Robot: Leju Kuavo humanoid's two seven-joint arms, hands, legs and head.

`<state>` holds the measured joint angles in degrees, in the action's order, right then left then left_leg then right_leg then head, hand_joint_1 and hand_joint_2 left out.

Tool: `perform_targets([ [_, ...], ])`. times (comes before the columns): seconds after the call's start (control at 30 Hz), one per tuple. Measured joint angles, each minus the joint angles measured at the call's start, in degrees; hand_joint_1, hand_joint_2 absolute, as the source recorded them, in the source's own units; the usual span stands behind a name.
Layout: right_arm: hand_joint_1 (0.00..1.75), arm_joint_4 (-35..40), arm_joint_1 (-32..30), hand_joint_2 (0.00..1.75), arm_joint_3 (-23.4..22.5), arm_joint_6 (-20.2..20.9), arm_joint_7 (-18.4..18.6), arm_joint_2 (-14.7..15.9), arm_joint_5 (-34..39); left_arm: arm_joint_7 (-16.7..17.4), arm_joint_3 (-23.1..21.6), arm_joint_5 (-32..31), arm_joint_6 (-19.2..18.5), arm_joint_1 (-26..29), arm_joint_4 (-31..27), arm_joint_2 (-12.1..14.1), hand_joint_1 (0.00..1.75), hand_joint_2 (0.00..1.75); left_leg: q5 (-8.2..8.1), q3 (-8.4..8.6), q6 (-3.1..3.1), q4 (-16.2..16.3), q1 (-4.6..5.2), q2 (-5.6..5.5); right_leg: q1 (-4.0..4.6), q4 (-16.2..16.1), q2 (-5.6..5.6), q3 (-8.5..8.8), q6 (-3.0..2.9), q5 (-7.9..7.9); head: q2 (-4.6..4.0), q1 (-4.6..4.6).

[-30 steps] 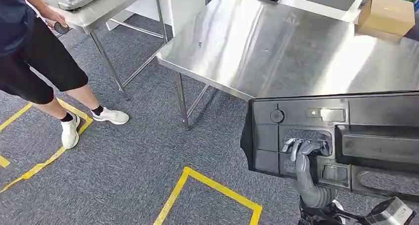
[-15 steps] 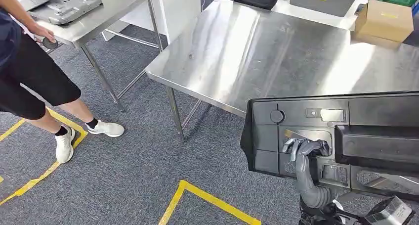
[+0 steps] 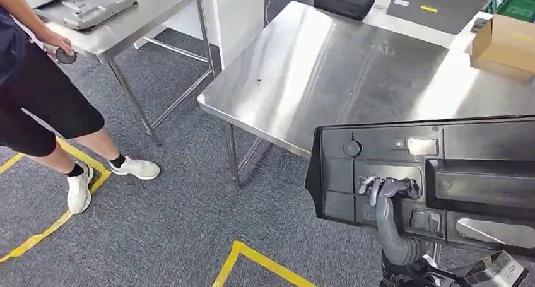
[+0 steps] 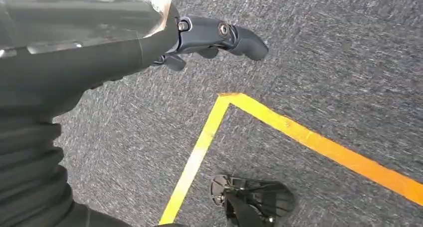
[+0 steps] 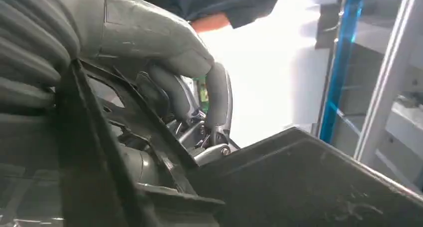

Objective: Take the parts from the cabinet and place them on the table.

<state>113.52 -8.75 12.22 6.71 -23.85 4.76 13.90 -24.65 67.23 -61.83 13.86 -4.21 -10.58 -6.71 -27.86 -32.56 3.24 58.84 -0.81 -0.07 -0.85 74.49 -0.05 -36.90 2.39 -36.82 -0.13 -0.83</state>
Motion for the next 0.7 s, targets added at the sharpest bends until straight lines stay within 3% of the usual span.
perform_targets([
  [0.03, 1.75, 0.0, -0.03, 1.75, 0.0, 0.0, 0.0, 0.0, 0.0, 0.0, 0.0, 0.0, 0.0, 0.04, 0.0, -0.02, 0.0, 1.75, -0.39, 0.39, 0.03, 0.0, 0.11, -0.16, -0.01, 1.12, 0.0, -1.75, 0.23, -0.66, 0.0, 0.07],
  [0.07, 1.75, 0.0, -0.03, 1.75, 0.02, 0.02, 0.0, -0.02, 0.0, 0.0, 0.0, 0.0, 0.0, 0.1, 0.0, -0.07, 0.0, 1.75, -0.93, 1.1, 0.03, 0.0, 0.21, -0.35, -0.02, -0.53, 0.0, -2.26, 0.6, 0.19, 0.0, 0.05],
  [0.1, 1.75, 0.0, -0.03, 1.75, 0.0, 0.02, 0.0, 0.0, 0.02, 0.0, 0.02, 0.0, -0.02, 0.11, 0.0, -0.04, 0.0, 1.75, -1.45, 1.85, -0.01, -0.01, 0.24, -0.52, -0.02, -4.08, 0.0, -1.54, 1.36, 2.44, 0.0, 0.02],
  [0.17, 1.75, 0.0, 0.0, 1.75, -0.04, 0.0, 0.0, 0.0, 0.02, 0.0, 0.0, 0.0, -0.09, 0.11, 0.0, -0.04, 0.0, 1.75, -2.55, 3.19, -0.3, -0.09, 0.3, -0.71, 0.1, -14.21, -0.04, 1.18, 2.45, 9.53, 0.0, -0.02],
  [0.2, 1.75, -0.07, -0.09, 1.75, -0.04, 0.02, 0.0, 0.0, 0.02, 0.0, 0.0, 0.0, -0.11, 0.11, 0.02, -0.09, 0.0, 1.75, -3.09, 3.94, -0.53, 0.16, 0.35, -0.74, 0.26, -15.18, -0.16, 1.06, 1.65, 11.01, 0.0, 0.13],
  [0.23, 1.75, -0.13, 0.11, 1.75, 0.0, 0.02, 0.07, 0.0, 0.02, 0.0, 0.0, 0.0, -0.09, 0.07, 0.02, -0.04, 0.0, 1.75, -3.42, 3.72, -1.0, 0.0, 0.51, -0.84, 0.7, -15.28, -0.47, 1.37, 0.44, 10.2, 0.0, 0.0],
  [0.27, 1.75, -0.09, 0.11, 1.75, -0.07, 0.0, 0.07, 0.0, 0.02, 0.04, 0.02, 0.0, -0.09, 0.06, 0.02, -0.04, 0.0, 1.75, -3.71, 3.58, -1.49, -0.3, 0.45, -0.79, 1.13, -15.31, -0.25, 1.99, -0.14, 10.95, 0.0, 0.16],
  [0.3, 1.75, -0.09, 0.04, 1.75, -0.04, 0.02, 0.02, 0.0, 0.07, 0.04, 0.0, 0.0, -0.09, 0.1, 0.02, -0.15, 0.0, 1.75, -3.38, 4.24, -1.67, 0.44, 0.54, -0.69, 0.83, -15.68, -0.13, 1.74, -0.53, 11.08, 0.0, 0.18],
  [0.37, 1.75, -0.04, 0.16, 1.75, -0.07, 0.02, 0.02, -0.02, 0.11, 0.04, 0.0, 0.0, -0.09, -0.01, 0.0, -0.15, 0.0, 1.75, -3.82, 3.96, -2.13, 1.36, 0.28, -0.44, -0.17, -16.28, 0.03, 3.6, -1.07, 10.89, 0.0, 0.2],
  [0.43, 1.75, -0.02, 0.35, 1.75, -0.07, 0.02, 0.0, -0.06, 0.09, 0.02, 0.0, -0.02, -0.09, -0.22, 0.02, -0.24, 0.0, 1.75, -6.01, 0.8, -2.62, 7.62, 0.32, -0.31, -0.07, -16.41, 0.02, 4.27, -1.97, 10.29, 0.0, 0.44],
  [0.5, 1.75, -0.02, 0.3, 1.75, -0.07, 0.02, 0.0, -0.09, 0.07, 0.04, 0.0, 0.0, -0.09, -0.16, 0.02, -0.22, 0.0, 1.75, -9.78, -4.56, -3.08, 15.2, 0.14, -0.27, 0.01, -16.4, 0.05, 4.59, -2.5, 9.86, 0.0, 0.4],
  [0.53, 1.75, -0.04, 0.29, 1.75, -0.07, 0.02, 0.0, -0.09, 0.09, 0.02, 0.0, -0.02, -0.09, -0.1, 0.02, -0.2, 0.0, 1.75, -10.07, -6.56, -3.19, 16.89, 0.14, -0.27, 0.06, -16.4, 0.09, 4.83, -2.52, 9.58, 0.0, 0.51],
  [0.57, 1.75, -0.04, 0.28, 1.75, -0.07, 0.02, 0.0, -0.09, 0.09, 0.02, 0.0, -0.02, -0.09, -0.07, 0.02, -0.17, 0.0, 1.75, -8.59, -7.26, -3.24, 16.12, 0.12, -0.22, 0.05, -16.4, 0.21, 5.16, -2.46, 9.29, 0.0, 0.44],
  [0.6, 1.75, -0.04, 0.28, 1.75, -0.07, 0.02, 0.0, -0.09, 0.09, 0.04, 0.0, 0.0, -0.09, -0.07, 0.02, -0.13, 0.0, 1.75, -5.34, -6.64, -3.17, 12.85, 0.08, -0.13, 0.01, -16.4, 0.32, 5.72, -2.29, 8.9, 0.0, 0.53],
  [0.67, 1.75, -0.04, 0.3, 1.75, -0.07, 0.02, 0.0, -0.11, 0.09, 0.02, 0.0, 0.0, -0.09, -0.07, 0.02, 0.0, 0.0, 1.75, 1.73, -3.31, -2.87, 3.21, 0.06, -0.08, -0.06, -16.4, 0.38, 6.95, -1.86, 8.06, 0.0, 0.55],
  [0.7, 1.75, -0.09, 0.28, 1.75, -0.07, 0.02, 0.0, -0.11, 0.09, 0.04, 0.0, 0.0, -0.09, -0.07, 0.02, 0.0, 0.0, 1.75, 1.16, -2.79, -2.57, 1.92, 0.2, -0.12, 0.09, -16.38, 0.42, 7.06, -1.53, 7.78, 0.0, 0.5],
])
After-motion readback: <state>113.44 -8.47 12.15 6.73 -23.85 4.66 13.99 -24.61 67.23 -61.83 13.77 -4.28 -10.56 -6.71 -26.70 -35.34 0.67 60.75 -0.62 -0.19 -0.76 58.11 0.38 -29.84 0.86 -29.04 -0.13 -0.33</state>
